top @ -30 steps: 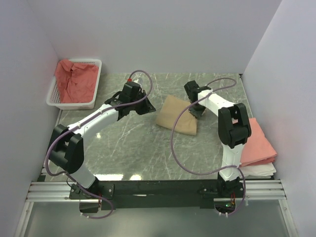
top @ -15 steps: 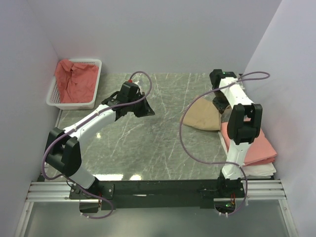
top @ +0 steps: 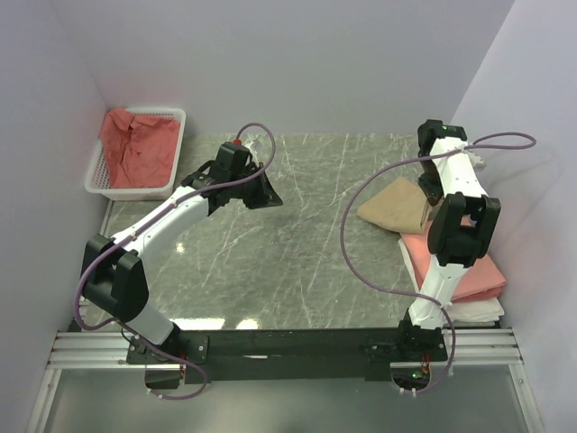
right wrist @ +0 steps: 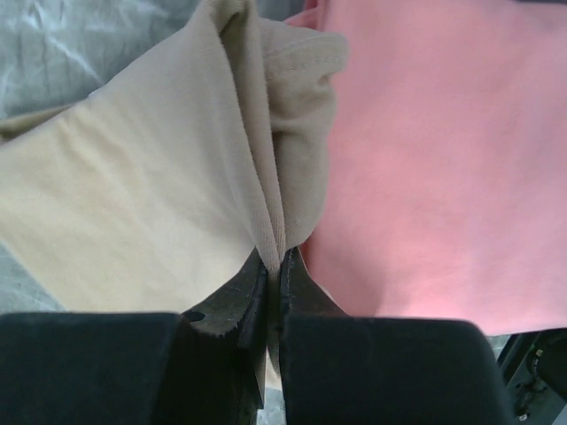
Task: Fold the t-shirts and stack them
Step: Neatly place the folded tshirt to the corner
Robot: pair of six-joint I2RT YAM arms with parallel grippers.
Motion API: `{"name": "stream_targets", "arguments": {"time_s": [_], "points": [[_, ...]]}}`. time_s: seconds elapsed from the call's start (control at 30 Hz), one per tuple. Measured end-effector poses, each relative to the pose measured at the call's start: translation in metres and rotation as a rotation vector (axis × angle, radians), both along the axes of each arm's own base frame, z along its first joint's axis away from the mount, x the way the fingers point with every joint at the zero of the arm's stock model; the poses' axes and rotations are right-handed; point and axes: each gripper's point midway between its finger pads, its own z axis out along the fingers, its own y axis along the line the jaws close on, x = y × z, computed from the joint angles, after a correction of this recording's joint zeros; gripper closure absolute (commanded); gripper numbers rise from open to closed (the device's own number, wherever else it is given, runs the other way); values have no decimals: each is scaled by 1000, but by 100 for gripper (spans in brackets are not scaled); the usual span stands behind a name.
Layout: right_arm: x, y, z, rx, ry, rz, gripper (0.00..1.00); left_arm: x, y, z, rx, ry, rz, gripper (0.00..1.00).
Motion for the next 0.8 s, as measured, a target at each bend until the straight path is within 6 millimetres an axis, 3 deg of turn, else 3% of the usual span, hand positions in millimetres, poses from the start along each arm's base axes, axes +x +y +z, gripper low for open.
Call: {"name": "stream_targets", "arguments": {"time_s": [0.53, 0.8], "points": [[-7, -25, 58, -33, -116, 2, 100, 7, 13, -2, 4, 7, 18, 100], [-12, -31, 73, -35, -144, 5, 100, 10, 20, -3, 14, 8, 28, 99]]}}
